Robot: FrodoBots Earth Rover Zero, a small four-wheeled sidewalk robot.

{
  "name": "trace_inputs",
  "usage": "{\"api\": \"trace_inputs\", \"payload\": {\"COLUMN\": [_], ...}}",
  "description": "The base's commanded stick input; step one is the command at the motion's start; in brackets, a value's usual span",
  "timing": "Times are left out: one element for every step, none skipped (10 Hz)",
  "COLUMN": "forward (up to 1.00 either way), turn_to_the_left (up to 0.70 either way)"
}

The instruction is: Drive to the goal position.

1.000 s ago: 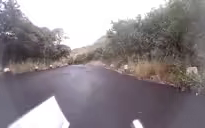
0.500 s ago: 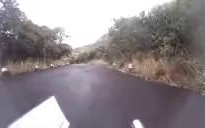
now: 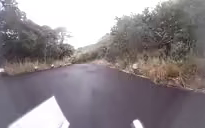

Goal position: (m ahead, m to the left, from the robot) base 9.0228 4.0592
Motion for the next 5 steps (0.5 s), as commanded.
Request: {"api": "trace_inputs", "payload": {"forward": [1.0,1.0,1.0,1.0,1.0], "turn_to_the_left": [0.0,0.0,0.0,0.0,0.0]}}
